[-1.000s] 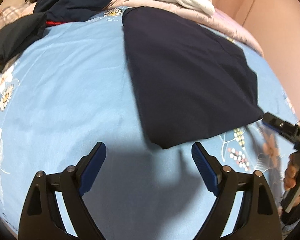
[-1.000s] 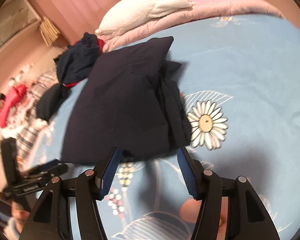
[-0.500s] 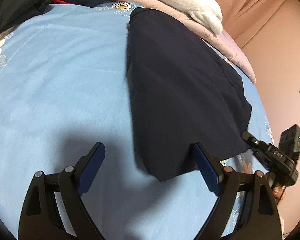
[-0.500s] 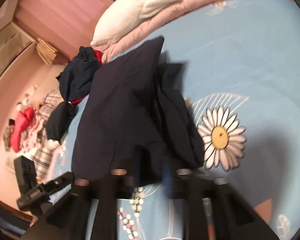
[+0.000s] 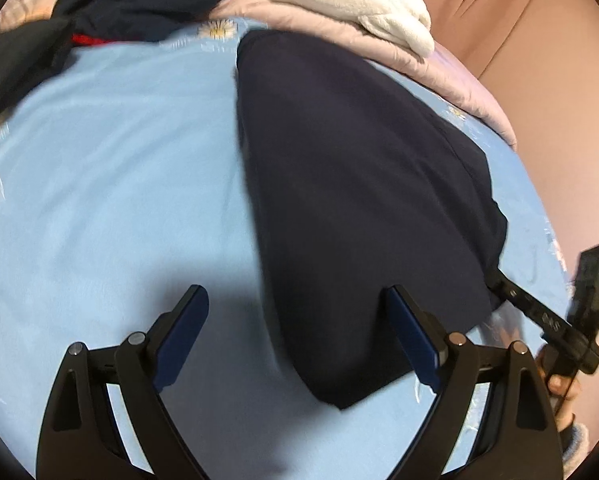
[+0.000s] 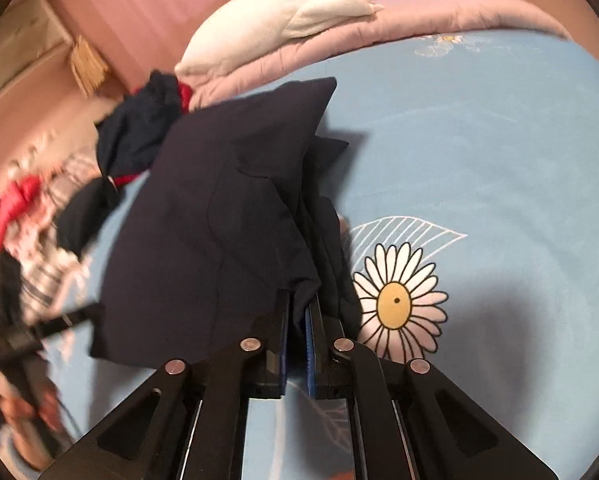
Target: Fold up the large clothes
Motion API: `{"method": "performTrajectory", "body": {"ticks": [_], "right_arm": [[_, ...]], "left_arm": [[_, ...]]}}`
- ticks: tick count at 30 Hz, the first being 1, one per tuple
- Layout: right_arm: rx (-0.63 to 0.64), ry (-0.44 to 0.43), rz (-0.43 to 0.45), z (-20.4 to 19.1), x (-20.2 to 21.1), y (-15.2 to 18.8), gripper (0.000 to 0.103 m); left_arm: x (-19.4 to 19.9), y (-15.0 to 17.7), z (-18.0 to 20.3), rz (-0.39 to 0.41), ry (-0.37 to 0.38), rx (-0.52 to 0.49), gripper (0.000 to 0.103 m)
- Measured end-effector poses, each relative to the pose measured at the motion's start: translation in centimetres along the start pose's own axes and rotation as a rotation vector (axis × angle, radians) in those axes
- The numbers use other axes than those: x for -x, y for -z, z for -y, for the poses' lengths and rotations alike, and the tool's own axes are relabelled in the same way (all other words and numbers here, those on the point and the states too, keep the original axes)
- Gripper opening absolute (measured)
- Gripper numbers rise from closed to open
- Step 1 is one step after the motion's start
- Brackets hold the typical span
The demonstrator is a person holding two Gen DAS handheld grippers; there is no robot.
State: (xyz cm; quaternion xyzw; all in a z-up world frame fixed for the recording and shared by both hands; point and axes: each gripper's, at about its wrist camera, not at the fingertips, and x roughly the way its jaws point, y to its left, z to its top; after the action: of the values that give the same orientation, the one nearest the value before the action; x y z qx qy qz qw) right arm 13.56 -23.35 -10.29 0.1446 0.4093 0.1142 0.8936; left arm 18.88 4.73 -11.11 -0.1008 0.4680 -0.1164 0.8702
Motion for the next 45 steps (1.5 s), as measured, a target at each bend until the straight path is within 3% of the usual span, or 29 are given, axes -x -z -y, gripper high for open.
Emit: {"method": "performTrajectory", "body": {"ticks": [2, 5, 7, 9, 11, 13, 14, 16, 19, 21, 25, 28, 32, 36, 40, 42, 45], "right_arm": [[0.037, 0.063, 0.012, -0.8, 0.8, -0.5, 0.010], [0.161, 0.233, 0.142, -3.2, 2.9, -1.5, 0.025], [0.226, 0.152, 0.180, -4.6, 3.7, -1.9, 0.025], [0.275, 0.064, 0.157, -5.9, 3.3, -2.5, 0.026], [0.301, 0.045, 0.146, -6.5, 2.3, -3.1, 0.025], [0.292, 0.036, 0.129, -6.4, 1.1, -3.7, 0.025], [0.280, 0.035, 0.119, -6.3, 0.4, -3.8, 0.025], [0.265, 0.054, 0.086, -5.5, -0.7, -3.5, 0.025], [0.238, 0.054, 0.004, -4.0, -2.6, -2.6, 0.017], [0.239, 0.047, -0.010, -3.9, -3.2, -2.6, 0.016], [0.234, 0.034, -0.028, -4.9, -2.3, -3.9, 0.016], [0.222, -0.004, 0.056, -5.4, -0.6, -5.7, 0.017], [0.138, -0.037, 0.067, -4.8, -1.6, -9.2, 0.020], [0.045, 0.050, 0.005, -3.2, -5.0, -10.4, 0.020], [-0.043, 0.136, -0.130, -0.6, -9.0, -9.6, 0.020], [-0.084, 0.119, -0.117, -0.2, -8.4, -9.4, 0.020], [-0.075, 0.165, -0.075, -1.0, -6.0, -8.9, 0.020]], "left_arm": [[0.4, -1.6, 0.1, 0.037, -0.019, -0.027, 0.090], [0.5, -4.5, 0.0, 0.078, -0.014, -0.067, 0.090], [-0.2, -6.8, -0.3, 0.090, 0.014, -0.071, 0.089], [-1.5, -9.4, -1.0, 0.087, 0.035, -0.043, 0.086], [-2.8, -11.6, -1.3, 0.087, 0.055, -0.005, 0.065], [-4.7, -13.7, -1.7, 0.077, 0.078, 0.030, 0.059], [-5.7, -14.6, -1.8, 0.066, 0.079, 0.039, 0.050], [-8.3, -16.2, -2.2, 0.026, 0.045, 0.058, 0.040], [-11.7, -17.4, -2.9, -0.044, -0.031, 0.077, 0.039], [-12.8, -17.6, -3.3, -0.069, -0.037, 0.080, 0.039], [-12.2, -18.0, -3.6, -0.046, -0.046, 0.092, 0.039], [-9.3, -16.6, -3.2, 0.004, -0.051, 0.031, 0.039], [-6.2, -13.4, -2.7, 0.025, -0.019, -0.028, 0.040], [-5.1, -9.2, -2.6, -0.015, 0.019, -0.067, 0.040], [-5.8, -7.6, -2.2, 0.002, -0.013, -0.112, 0.041], [-6.0, -7.6, -1.8, 0.003, -0.034, -0.125, 0.042], [-5.3, -7.3, -1.6, 0.007, -0.044, -0.129, 0.042]]}}
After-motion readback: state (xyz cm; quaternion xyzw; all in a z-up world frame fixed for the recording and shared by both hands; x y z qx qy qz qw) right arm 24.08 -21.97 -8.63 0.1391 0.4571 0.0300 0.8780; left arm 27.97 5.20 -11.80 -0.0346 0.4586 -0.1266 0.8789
